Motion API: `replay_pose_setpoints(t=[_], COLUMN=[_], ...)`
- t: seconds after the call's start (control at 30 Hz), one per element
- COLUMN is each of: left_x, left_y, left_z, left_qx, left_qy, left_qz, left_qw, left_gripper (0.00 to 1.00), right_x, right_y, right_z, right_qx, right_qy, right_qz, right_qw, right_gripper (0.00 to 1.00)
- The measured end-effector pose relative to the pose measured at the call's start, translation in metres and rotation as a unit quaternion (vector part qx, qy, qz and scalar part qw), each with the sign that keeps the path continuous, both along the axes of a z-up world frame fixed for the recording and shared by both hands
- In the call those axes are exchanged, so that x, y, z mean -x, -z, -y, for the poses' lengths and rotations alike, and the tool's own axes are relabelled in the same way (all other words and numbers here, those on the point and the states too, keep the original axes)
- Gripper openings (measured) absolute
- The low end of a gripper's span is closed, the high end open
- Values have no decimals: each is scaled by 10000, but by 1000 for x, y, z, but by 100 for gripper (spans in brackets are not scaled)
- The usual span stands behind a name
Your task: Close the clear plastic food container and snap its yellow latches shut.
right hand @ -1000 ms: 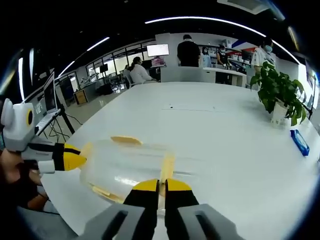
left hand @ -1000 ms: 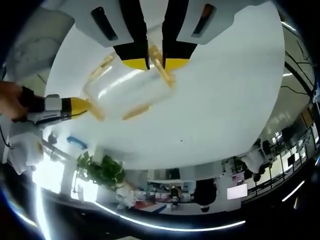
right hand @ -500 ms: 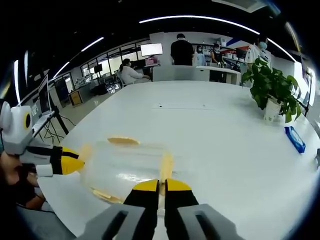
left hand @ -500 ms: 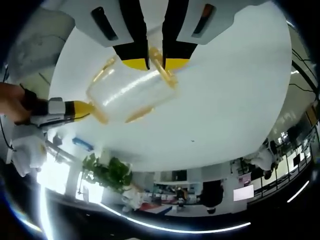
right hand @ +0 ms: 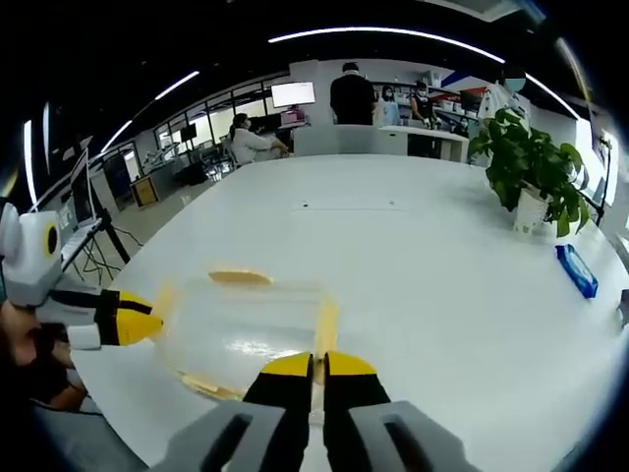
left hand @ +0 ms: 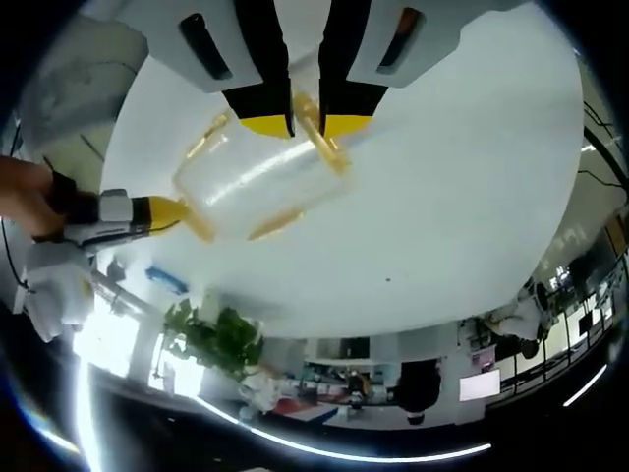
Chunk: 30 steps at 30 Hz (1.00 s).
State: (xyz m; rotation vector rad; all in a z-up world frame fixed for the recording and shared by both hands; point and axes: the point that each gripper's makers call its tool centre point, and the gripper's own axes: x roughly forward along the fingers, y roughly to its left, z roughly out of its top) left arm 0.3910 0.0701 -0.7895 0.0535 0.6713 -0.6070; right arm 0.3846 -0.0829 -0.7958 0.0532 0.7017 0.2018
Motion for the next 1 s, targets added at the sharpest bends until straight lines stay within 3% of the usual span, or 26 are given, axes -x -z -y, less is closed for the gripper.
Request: replay_pose_setpoints(t=[0.7, 1.0], left_x=[-4, -4], left_y=[7, 11], left_z=[2, 2], left_qx=[191, -3], left_qy=[-106, 12], left_qz=[-135, -138], left_qw=[9997, 9999], left_gripper=[6, 5], right_x=[0, 0], right_y=[8, 9], right_z=[0, 1], right_qx=[-38, -195], right_qy=[-15, 163], right_qz=[-39, 16], right_qw=[10000, 9997], right_gripper=[0, 0])
